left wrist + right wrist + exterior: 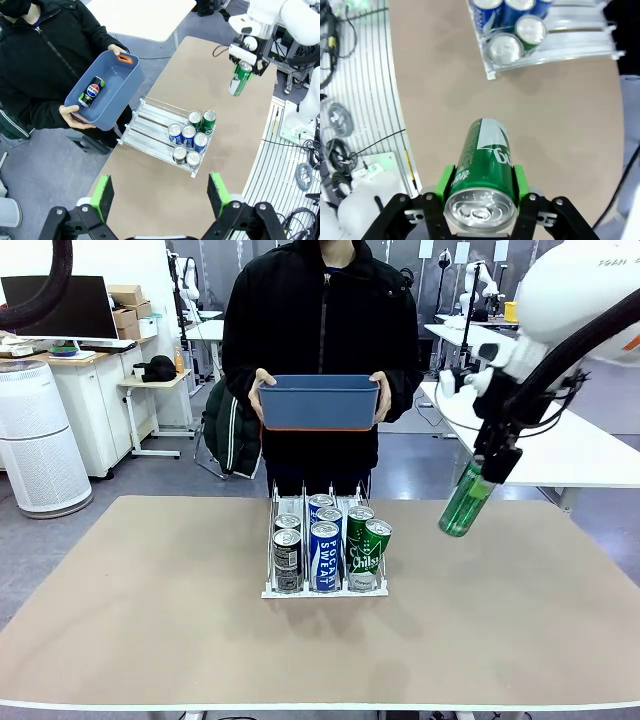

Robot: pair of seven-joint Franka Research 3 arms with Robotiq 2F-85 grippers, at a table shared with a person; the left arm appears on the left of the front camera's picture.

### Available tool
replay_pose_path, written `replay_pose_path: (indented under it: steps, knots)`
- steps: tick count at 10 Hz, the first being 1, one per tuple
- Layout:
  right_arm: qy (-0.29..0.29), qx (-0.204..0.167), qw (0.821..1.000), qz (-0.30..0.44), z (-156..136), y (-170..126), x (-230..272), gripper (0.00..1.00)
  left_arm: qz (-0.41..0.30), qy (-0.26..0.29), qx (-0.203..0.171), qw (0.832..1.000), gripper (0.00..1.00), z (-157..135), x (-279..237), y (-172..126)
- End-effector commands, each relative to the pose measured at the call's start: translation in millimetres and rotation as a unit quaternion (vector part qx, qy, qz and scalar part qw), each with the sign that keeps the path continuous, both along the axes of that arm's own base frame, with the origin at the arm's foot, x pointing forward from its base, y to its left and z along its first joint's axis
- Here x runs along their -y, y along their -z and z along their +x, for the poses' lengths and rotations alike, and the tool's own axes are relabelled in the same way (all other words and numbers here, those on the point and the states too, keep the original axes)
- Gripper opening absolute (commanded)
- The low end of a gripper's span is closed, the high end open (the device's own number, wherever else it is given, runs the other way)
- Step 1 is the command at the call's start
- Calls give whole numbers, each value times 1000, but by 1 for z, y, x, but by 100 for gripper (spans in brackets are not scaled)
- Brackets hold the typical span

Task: Fill the beverage cans into the dispenser.
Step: Place the picked Sprite in the line of the Automatic Can Dispenser with the same cans.

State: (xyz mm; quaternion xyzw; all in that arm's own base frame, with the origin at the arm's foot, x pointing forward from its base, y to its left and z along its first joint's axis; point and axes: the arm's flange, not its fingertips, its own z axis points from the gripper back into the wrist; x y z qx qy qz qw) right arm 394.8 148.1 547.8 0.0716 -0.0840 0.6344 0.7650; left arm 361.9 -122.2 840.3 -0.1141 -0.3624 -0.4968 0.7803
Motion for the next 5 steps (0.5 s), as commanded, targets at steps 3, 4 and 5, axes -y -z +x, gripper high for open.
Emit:
replay_pose_path:
  steps: [3,4,5]
  knots:
    - [-95,16,995,-7,-1,27,-42,0,-5,0,-2,1000,100,-1,0,0]
    - [-117,6,993,-9,-2,32,-50,0,-5,0,-2,1000,100,-1,0,0]
    - [-130,-10,991,-9,-4,39,-59,0,-5,0,-2,1000,100,-1,0,0]
